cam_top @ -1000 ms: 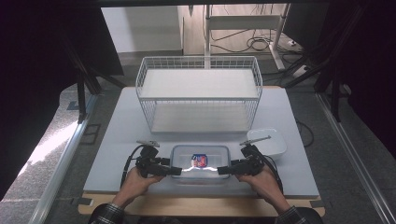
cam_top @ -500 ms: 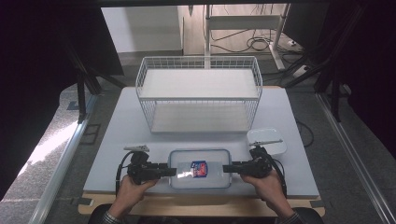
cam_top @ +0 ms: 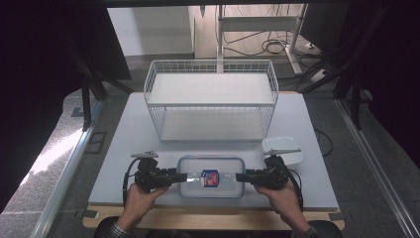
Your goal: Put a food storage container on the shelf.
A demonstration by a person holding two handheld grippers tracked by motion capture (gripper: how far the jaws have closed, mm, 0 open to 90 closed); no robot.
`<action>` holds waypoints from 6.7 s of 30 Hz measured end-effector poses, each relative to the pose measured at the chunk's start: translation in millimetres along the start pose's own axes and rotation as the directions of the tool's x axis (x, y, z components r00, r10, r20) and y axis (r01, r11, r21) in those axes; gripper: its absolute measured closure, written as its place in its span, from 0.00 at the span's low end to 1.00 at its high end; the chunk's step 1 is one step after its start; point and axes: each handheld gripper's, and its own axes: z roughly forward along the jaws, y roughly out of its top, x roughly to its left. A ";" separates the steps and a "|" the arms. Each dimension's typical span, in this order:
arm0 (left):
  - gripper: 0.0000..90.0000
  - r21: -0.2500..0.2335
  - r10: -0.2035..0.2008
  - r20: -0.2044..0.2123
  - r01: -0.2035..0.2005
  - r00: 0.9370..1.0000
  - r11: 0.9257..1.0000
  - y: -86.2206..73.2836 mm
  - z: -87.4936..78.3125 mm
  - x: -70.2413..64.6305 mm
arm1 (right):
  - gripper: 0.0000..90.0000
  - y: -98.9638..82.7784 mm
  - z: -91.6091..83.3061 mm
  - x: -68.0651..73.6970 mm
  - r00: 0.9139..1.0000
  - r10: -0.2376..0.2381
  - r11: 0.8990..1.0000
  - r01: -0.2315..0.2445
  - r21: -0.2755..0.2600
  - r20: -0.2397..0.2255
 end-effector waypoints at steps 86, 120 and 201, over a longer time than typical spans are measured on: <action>0.54 -0.207 0.093 -0.058 -0.103 0.994 0.973 235.5 -62.7 -3.6 | 0.58 235.7 -46.0 31.4 0.992 -0.119 0.958 0.128 -0.258 0.049; 0.43 -0.221 -0.022 -0.027 0.016 0.999 0.975 244.7 -30.0 34.0 | 0.57 245.6 -23.6 0.3 0.990 -0.056 0.969 0.086 -0.233 0.132; 0.03 -0.140 0.372 -0.315 -0.430 0.873 0.892 99.3 -37.9 -26.2 | 0.10 114.6 -38.9 19.2 0.889 -0.396 0.883 0.438 -0.172 0.230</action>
